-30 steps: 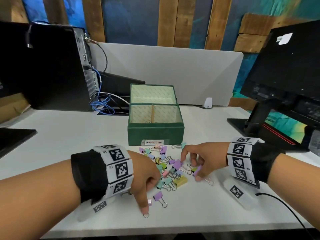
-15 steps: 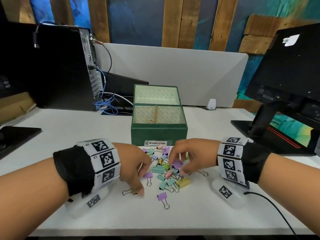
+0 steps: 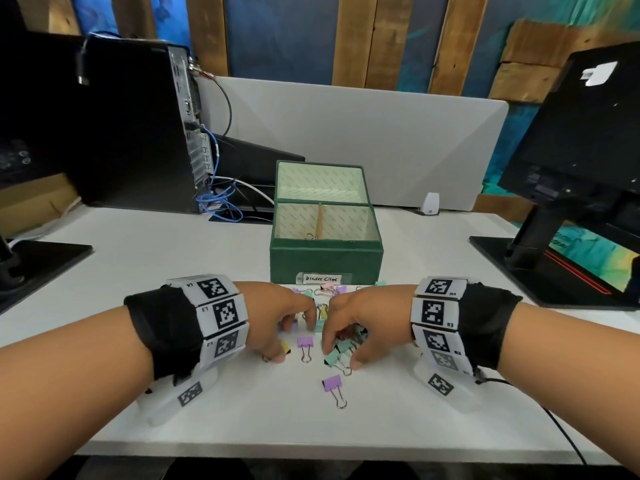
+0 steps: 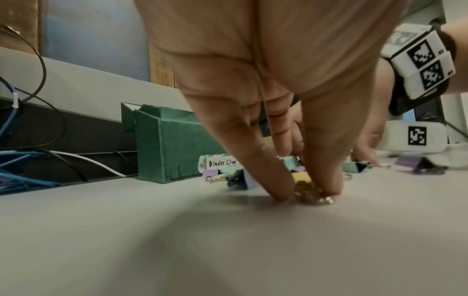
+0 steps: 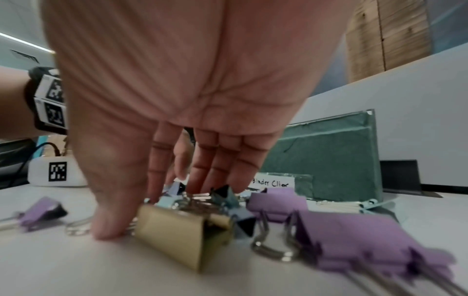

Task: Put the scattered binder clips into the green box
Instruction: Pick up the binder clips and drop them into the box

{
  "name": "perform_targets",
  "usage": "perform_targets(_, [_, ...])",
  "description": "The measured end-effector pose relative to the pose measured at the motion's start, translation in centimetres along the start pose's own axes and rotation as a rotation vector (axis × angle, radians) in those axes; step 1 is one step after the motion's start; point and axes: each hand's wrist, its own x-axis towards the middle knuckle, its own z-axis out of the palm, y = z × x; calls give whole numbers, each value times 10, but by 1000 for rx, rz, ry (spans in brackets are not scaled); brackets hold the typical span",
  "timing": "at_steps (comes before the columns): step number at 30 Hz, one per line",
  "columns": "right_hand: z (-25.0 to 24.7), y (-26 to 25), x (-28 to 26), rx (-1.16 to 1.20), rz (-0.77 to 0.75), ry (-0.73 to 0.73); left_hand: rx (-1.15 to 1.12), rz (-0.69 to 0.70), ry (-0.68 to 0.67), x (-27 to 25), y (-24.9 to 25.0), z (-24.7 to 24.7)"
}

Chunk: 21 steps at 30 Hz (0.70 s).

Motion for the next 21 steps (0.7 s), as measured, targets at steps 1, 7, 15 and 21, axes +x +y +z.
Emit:
perform_targets(1, [-1,1,0,4,9,4,15,-2,2,1,1,-1])
perform_targets(7, [0,-1,-3,65,-7,44,51,50,2,8,9,-3])
perform_targets(15, [3,3,4,27,6,44,38,77,22,10,11,-2])
perform_targets(21, [6,3,3,49,8,102,-3,59,42,9,8,-1])
